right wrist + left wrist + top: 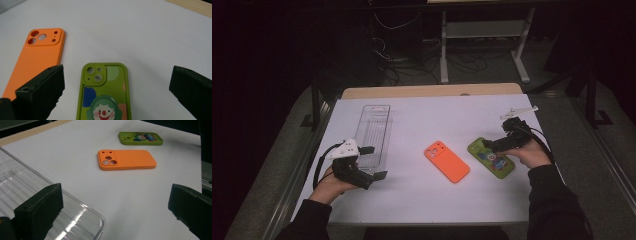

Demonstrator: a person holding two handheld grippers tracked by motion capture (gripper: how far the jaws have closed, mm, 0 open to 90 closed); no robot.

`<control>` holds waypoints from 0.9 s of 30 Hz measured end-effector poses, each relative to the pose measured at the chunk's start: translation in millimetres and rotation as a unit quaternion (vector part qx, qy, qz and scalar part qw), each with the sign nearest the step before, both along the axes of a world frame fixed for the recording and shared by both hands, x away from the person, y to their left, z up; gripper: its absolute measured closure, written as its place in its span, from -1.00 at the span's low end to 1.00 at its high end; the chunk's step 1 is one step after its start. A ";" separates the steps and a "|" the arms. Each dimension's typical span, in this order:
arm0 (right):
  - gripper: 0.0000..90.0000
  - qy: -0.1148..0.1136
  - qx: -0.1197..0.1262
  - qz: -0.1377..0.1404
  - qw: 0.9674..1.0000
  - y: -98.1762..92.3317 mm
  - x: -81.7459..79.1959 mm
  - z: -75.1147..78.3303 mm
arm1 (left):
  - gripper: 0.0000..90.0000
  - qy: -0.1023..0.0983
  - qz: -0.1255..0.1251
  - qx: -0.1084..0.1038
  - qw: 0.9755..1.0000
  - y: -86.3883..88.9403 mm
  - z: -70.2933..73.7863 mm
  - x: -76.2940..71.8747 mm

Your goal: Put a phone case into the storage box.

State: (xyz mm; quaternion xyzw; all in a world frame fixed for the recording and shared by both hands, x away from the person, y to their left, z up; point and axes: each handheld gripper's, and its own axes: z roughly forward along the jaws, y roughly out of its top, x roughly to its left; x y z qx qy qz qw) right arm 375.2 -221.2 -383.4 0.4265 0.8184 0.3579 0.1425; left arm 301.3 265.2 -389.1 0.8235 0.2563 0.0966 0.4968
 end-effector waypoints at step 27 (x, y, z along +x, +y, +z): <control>-1.00 0.044 -0.028 -0.003 0.999 -9.0 -14.0 -21.9 | -1.00 -0.004 -0.003 0.008 1.000 2.1 -0.1 -0.3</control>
